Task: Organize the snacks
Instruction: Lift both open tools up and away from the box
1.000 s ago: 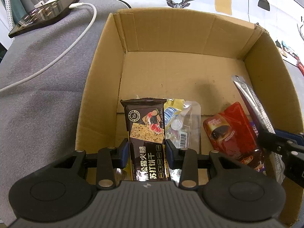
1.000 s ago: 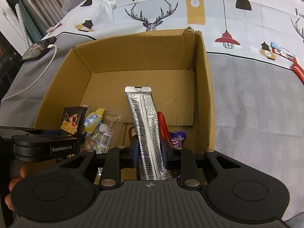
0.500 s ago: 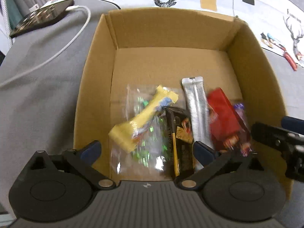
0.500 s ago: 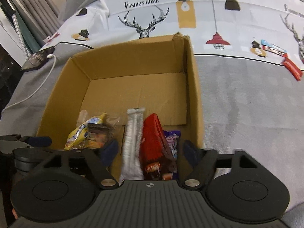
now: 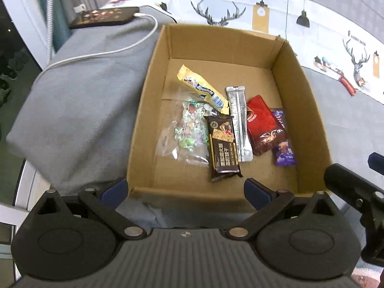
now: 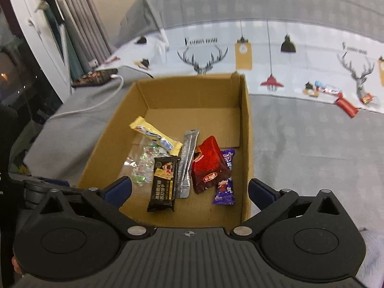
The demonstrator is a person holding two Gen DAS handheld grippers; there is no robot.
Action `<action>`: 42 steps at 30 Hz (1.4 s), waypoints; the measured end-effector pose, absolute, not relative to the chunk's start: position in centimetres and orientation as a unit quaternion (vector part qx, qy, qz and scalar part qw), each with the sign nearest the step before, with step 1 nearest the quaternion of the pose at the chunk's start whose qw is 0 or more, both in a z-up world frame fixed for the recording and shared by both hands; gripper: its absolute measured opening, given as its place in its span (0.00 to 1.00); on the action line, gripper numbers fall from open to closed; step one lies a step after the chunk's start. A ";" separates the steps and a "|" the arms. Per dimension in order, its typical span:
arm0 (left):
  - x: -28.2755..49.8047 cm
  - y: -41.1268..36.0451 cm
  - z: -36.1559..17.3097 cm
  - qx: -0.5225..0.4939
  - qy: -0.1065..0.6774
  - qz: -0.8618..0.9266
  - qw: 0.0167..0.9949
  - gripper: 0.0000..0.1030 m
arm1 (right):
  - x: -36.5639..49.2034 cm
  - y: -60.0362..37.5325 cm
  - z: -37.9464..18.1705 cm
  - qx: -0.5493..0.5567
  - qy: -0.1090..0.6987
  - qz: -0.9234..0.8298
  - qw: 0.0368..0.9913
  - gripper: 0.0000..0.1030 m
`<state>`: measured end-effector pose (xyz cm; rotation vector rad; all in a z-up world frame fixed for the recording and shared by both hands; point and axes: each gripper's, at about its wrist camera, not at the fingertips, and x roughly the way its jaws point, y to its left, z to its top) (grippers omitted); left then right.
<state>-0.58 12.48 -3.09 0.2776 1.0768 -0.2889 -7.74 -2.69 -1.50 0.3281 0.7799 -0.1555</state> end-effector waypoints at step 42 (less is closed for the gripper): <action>-11.2 12.8 1.6 0.169 0.420 -0.160 0.877 0.99 | -20.1 0.6 3.5 0.092 0.245 -0.094 0.960 1.00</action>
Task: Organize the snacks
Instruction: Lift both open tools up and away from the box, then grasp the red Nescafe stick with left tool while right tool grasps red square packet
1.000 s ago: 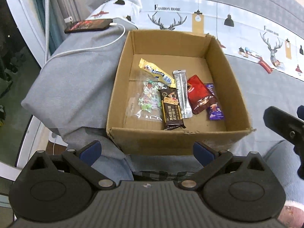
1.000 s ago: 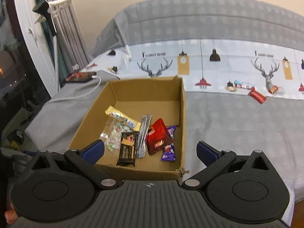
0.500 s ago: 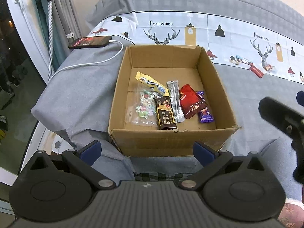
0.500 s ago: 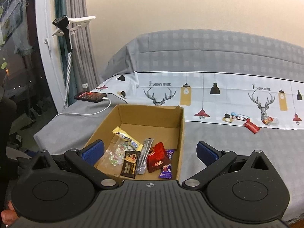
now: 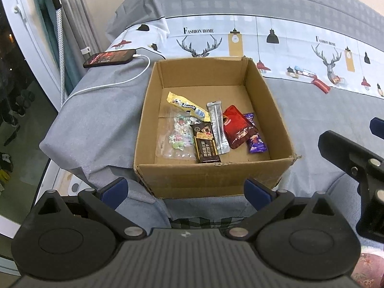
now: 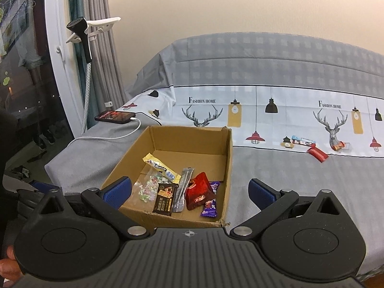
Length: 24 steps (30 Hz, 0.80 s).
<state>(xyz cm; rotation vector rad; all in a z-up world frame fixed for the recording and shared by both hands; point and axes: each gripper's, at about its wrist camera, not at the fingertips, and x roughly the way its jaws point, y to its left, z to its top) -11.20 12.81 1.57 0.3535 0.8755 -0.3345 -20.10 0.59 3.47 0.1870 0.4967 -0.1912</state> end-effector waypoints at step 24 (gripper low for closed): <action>-8.0 4.7 0.2 0.227 0.434 -0.193 0.850 1.00 | -19.1 -5.2 0.5 0.148 0.271 -0.135 0.942 1.00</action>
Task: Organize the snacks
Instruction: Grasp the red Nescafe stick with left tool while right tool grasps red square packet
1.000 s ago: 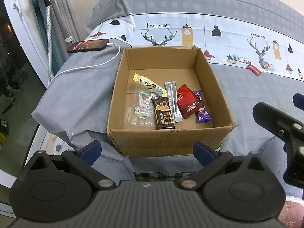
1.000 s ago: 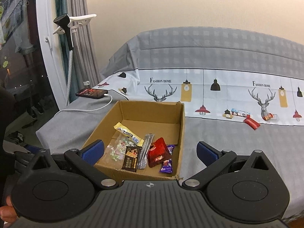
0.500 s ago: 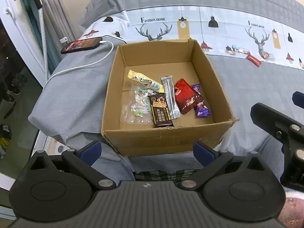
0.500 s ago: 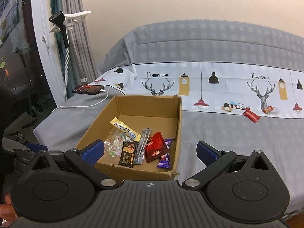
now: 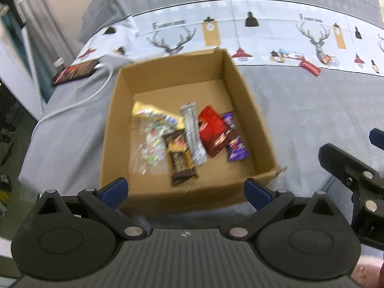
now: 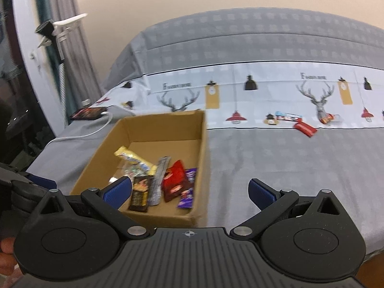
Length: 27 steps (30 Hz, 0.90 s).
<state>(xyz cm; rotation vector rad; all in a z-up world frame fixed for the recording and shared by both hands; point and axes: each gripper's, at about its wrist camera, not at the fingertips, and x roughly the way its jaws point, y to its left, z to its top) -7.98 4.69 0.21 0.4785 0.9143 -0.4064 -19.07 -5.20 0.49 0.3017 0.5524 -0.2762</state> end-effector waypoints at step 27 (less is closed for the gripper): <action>13.0 -33.2 -11.0 0.316 0.462 -0.244 0.792 1.00 | -7.2 -43.0 -12.9 0.186 0.310 -0.297 0.884 1.00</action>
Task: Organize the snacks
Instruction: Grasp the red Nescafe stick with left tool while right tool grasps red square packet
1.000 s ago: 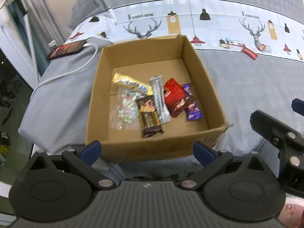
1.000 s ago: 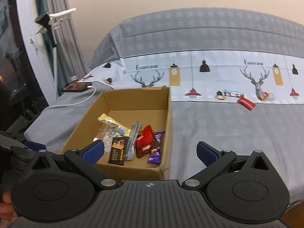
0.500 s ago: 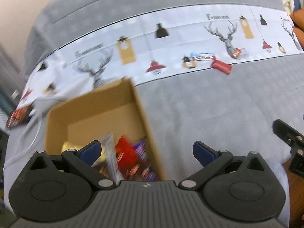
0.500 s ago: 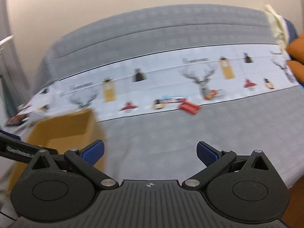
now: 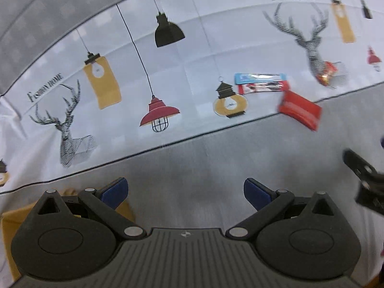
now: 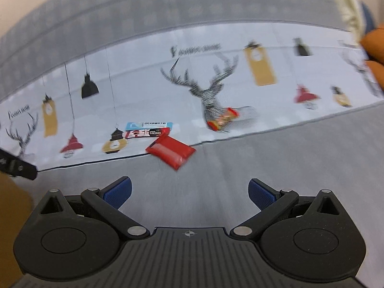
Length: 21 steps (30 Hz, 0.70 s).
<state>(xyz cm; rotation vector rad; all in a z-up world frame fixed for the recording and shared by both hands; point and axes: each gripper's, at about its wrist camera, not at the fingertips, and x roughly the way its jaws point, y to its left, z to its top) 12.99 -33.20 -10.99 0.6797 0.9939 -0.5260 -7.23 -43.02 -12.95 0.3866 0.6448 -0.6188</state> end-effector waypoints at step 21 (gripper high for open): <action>16.9 -47.7 -18.4 0.377 0.387 -0.373 0.754 0.76 | 1.5 -48.3 -21.3 0.058 0.375 -0.199 0.903 0.46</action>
